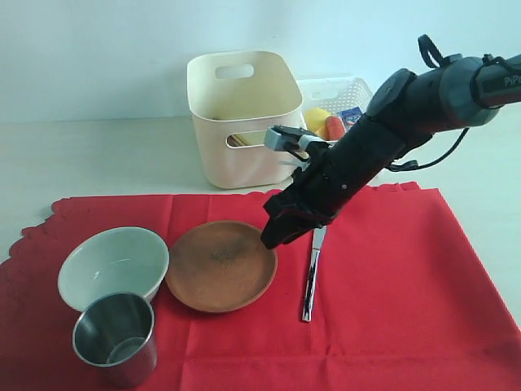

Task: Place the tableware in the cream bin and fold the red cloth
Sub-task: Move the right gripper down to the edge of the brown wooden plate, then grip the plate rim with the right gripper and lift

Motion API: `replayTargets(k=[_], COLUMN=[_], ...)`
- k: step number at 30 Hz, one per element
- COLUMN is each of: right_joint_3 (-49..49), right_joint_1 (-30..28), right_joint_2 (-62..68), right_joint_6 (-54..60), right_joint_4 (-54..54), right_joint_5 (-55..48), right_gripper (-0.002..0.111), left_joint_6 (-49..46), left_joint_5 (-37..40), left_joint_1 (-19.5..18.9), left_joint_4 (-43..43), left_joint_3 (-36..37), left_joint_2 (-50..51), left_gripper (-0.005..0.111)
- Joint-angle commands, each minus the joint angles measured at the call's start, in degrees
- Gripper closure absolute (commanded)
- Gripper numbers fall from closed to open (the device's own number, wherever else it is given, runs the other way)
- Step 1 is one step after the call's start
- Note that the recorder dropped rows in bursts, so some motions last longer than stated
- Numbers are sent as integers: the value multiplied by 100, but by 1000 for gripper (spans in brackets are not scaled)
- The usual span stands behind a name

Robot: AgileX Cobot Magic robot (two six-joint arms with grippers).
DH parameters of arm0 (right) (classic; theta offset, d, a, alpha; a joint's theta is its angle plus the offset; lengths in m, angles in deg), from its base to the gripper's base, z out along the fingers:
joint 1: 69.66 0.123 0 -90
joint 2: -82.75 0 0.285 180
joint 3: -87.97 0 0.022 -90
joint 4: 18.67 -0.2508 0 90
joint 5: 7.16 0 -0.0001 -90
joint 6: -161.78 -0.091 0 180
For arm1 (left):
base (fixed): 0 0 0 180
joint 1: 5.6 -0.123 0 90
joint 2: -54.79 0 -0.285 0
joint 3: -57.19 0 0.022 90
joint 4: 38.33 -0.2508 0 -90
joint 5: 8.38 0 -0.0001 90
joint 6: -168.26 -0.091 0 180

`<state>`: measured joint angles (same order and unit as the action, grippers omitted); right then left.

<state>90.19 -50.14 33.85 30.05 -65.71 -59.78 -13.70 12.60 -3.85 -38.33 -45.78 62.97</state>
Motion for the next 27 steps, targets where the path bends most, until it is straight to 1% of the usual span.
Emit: replayTargets(k=[1, 18, 20, 21, 25, 27], right_joint_3=[155, 234, 234, 234, 234, 234], right_joint_1=[-90, -90, -90, -90, -90, -90], right_joint_2=[234, 678, 678, 678, 678, 678], right_joint_6=[111, 111, 111, 111, 111, 111], right_joint_4=[-138, -671, -707, -707, -707, -707], right_joint_5=[-168, -260, -260, -247, -147, -74], right_gripper=[70, 71, 76, 81, 107, 108], left_joint_6=[1, 1, 1, 1, 1, 1], left_joint_5=[-45, -45, -45, -45, -45, -45], left_joint_1=[0, 0, 0, 0, 0, 0], left_joint_4=[66, 66, 66, 66, 66, 66], left_joint_3=[19, 19, 19, 19, 19, 19], left_joint_2=[-39, -39, -39, -39, -39, -39], left_gripper=[107, 107, 107, 107, 107, 107])
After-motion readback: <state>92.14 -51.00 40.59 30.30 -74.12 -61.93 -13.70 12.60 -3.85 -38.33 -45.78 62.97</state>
